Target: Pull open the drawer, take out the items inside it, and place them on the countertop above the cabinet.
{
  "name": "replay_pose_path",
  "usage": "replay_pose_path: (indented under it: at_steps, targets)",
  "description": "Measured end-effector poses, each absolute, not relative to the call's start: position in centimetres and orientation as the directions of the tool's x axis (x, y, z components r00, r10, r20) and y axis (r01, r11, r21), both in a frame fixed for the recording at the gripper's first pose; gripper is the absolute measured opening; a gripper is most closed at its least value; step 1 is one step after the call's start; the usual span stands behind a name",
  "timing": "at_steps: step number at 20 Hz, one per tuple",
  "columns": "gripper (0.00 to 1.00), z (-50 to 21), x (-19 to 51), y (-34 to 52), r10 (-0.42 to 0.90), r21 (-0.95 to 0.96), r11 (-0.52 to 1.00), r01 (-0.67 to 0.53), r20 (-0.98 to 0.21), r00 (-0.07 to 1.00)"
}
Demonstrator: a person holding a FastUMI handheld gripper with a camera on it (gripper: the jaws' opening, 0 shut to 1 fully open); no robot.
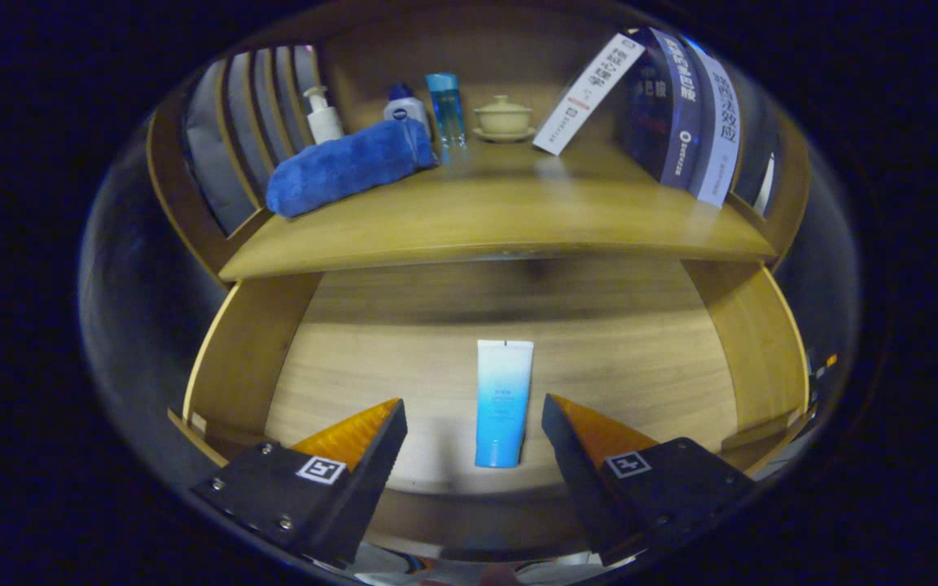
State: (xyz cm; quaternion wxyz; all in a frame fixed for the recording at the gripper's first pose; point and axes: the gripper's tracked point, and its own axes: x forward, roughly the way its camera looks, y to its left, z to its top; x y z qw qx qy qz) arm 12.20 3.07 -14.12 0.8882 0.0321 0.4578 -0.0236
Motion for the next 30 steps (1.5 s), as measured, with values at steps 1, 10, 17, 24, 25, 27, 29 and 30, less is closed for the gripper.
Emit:
replay_pose_path:
  at_steps: [1, 10, 17, 24, 25, 27, 29, 30]
  targets:
    - [1.00, -14.4, 12.4, 3.1, -0.011, 0.049, 0.994, 0.093, -0.831, 0.557]
    - [0.51, -18.5, 13.3, 0.2, -0.111, -0.047, 0.985, 0.167, -0.911, 0.397]
    - [0.34, -18.0, 12.7, 0.6, -0.007, 0.077, 0.981, 0.178, -0.902, 0.432]
    - [0.33, -13.2, 11.8, 1.8, 0.086, 0.208, 0.968, 0.143, -0.805, 0.587]
    - [0.33, -12.6, 11.5, 2.0, 0.097, 0.220, 0.967, 0.131, -0.789, 0.607]
    - [0.33, -11.4, 11.0, 2.9, 0.129, 0.243, 0.966, 0.088, -0.749, 0.650]
    - [0.34, -10.0, 10.6, 3.9, 0.176, 0.277, 0.960, 0.031, -0.690, 0.702]
    - [0.33, -9.3, 10.3, 4.2, 0.184, 0.282, 0.959, 0.013, -0.658, 0.730]
